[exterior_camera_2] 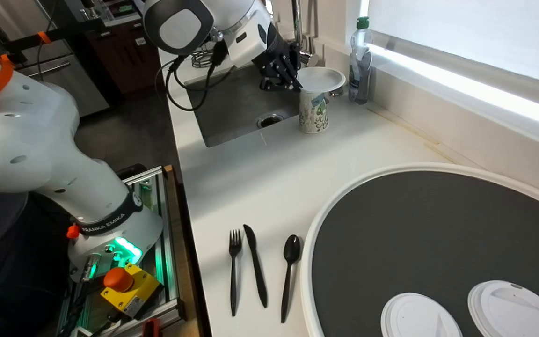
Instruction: Remove the cup from the plate, then put the plate on the cup
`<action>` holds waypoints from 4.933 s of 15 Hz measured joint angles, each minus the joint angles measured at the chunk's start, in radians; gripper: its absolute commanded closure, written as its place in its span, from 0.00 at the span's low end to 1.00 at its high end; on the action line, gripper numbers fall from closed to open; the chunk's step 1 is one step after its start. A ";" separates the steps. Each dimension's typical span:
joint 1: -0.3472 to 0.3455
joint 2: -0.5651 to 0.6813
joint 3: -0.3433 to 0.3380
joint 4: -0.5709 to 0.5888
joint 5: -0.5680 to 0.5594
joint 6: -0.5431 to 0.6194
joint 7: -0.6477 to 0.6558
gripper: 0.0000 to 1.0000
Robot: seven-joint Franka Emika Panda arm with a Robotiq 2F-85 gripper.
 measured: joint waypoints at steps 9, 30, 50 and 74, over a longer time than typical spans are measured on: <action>0.002 0.000 -0.002 0.000 0.013 0.011 0.000 0.99; 0.014 0.008 -0.010 -0.001 0.030 0.011 -0.011 0.99; 0.005 0.013 -0.013 -0.001 0.030 0.011 -0.011 0.58; -0.004 -0.061 -0.039 0.000 0.010 -0.133 -0.228 0.00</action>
